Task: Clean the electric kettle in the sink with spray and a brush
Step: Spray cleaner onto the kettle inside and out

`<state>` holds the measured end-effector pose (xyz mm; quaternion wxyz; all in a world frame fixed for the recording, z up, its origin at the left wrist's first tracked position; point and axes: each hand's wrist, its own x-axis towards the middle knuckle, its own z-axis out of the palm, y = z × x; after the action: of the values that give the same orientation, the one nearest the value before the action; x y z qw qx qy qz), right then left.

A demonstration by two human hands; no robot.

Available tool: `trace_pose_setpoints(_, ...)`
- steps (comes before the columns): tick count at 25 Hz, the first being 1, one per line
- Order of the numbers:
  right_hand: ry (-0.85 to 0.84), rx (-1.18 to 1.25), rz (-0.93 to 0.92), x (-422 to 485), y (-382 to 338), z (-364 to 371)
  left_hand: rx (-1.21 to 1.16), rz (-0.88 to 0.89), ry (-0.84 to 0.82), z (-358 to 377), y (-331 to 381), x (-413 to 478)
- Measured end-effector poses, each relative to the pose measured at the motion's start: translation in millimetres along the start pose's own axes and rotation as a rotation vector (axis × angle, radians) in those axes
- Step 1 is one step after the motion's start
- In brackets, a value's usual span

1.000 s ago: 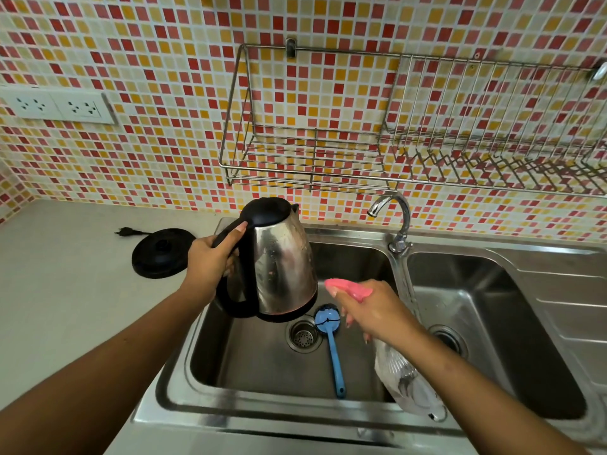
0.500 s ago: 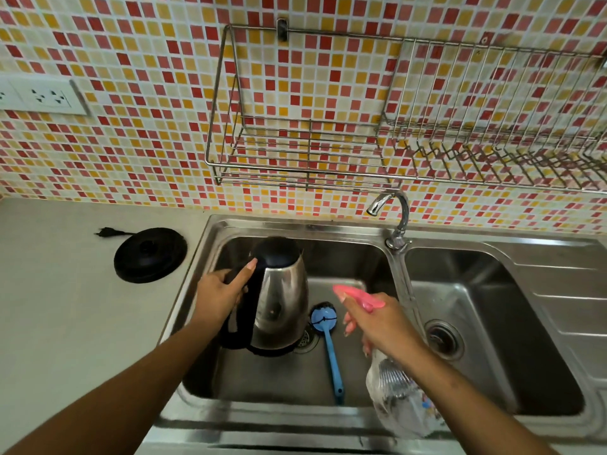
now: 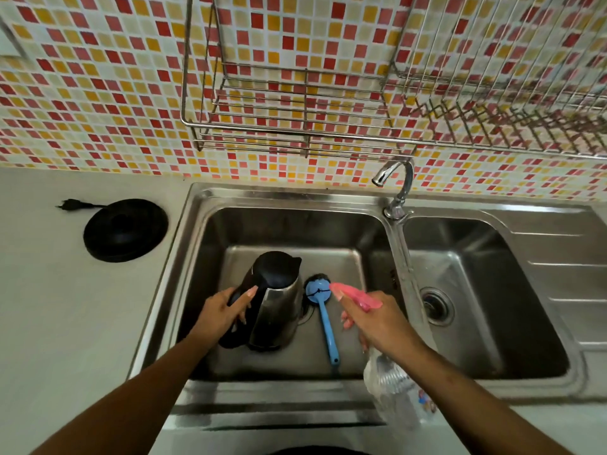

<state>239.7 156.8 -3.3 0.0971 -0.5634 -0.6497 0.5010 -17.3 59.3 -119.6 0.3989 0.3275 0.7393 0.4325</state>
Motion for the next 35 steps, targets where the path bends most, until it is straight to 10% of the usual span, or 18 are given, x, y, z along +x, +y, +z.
trace_pose_setpoints(6,-0.064,-0.014,0.011,6,1,13,0.168,-0.112,-0.279,-29,-14,1)
trace_pose_setpoints(10,-0.084,-0.039,0.000,8,2,19,0.344,0.009,0.030,-4,14,2)
trace_pose_setpoints(18,-0.045,-0.040,-0.044,11,8,14,0.727,-0.318,0.220,68,44,16)
trace_pose_setpoints(27,-0.053,0.000,-0.042,11,13,11,-0.006,0.092,0.248,18,18,-27)
trace_pose_setpoints(35,-0.067,0.014,-0.096,10,5,17,-0.404,-0.455,0.475,23,-12,-66)
